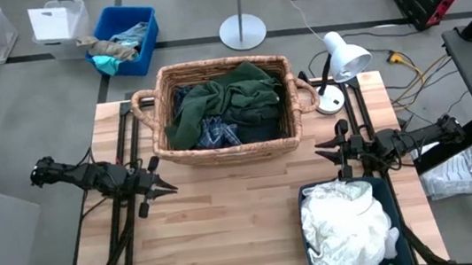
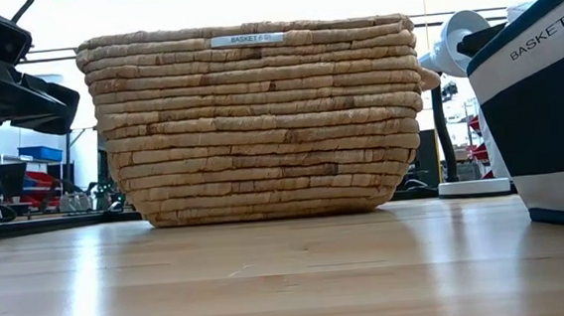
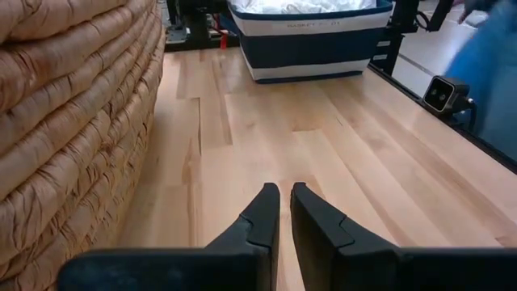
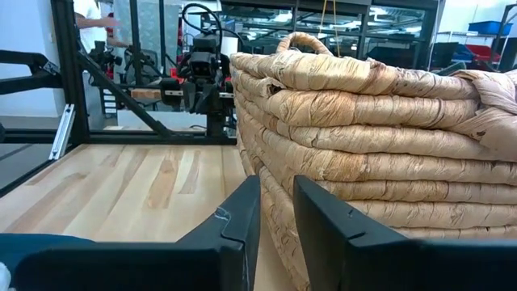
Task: Sort clothes
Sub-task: Return to Home Position
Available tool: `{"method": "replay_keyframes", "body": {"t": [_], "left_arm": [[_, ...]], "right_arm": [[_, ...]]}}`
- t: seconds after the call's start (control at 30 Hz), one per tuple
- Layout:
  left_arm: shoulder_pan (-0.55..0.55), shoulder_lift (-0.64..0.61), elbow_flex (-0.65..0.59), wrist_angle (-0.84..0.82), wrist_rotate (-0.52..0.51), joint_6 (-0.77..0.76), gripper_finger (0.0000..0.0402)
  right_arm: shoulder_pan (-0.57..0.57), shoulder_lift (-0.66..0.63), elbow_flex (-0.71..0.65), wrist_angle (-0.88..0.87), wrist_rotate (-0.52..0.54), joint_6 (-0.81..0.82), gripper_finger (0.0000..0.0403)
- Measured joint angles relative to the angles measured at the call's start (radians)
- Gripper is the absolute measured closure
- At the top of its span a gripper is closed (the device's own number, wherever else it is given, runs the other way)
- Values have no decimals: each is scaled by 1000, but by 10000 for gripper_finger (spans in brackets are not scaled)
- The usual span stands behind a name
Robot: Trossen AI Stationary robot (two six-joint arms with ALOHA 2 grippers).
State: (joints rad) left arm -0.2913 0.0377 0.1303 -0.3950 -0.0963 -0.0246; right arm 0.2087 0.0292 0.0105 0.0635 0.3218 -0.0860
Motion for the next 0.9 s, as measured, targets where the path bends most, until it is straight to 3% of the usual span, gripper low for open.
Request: {"method": "replay_keyframes", "body": {"t": [0.3,0.63,0.9], "left_arm": [[0,0,0,0,0,0,386],[0,0,2,0,1,0,386],[0,0,2,0,1,0,386]], "right_arm": [[0,0,0,1,-7,8,314],[0,-2,0,23,-45,387,312],[0,-2,0,20,-44,409,334]]}}
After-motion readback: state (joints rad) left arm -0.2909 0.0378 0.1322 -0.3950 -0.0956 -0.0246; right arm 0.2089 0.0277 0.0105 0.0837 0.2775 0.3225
